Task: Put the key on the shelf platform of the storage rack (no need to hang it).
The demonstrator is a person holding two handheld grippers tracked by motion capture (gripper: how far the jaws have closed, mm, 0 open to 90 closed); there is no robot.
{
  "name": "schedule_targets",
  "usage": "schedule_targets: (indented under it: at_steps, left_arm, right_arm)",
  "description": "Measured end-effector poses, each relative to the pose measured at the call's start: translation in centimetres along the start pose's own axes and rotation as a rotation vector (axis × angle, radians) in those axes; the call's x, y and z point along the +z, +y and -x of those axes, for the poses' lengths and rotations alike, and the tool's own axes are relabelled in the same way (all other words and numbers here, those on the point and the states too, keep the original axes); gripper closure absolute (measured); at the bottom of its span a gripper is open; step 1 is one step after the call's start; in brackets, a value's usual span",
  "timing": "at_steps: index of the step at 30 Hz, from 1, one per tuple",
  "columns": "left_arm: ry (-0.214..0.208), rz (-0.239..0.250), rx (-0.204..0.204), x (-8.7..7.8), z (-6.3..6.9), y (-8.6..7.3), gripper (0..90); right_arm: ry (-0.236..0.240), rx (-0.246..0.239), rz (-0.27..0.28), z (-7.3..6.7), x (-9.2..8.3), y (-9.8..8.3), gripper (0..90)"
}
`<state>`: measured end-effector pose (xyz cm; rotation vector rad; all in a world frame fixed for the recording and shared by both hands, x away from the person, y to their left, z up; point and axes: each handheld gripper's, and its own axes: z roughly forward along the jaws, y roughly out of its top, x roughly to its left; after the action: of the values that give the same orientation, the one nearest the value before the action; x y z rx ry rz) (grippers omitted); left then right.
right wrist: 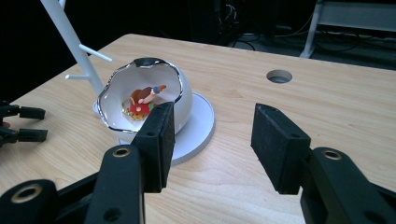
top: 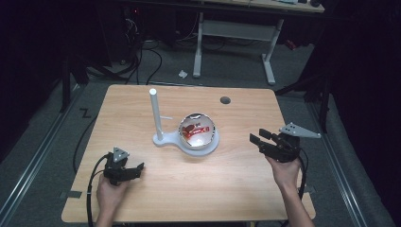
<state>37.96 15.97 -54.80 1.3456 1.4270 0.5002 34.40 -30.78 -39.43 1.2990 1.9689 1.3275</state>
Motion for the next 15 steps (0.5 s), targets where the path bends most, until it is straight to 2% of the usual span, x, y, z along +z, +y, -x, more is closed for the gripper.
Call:
schedule_targets:
  at_steps: [15]
  left_arm:
    - [0.0, 0.0, 0.0, 0.0, 0.0, 0.0, 20.4]
  right_arm:
    - [0.002, -0.004, -0.013, -0.18, -0.72, -1.04, 49.9]
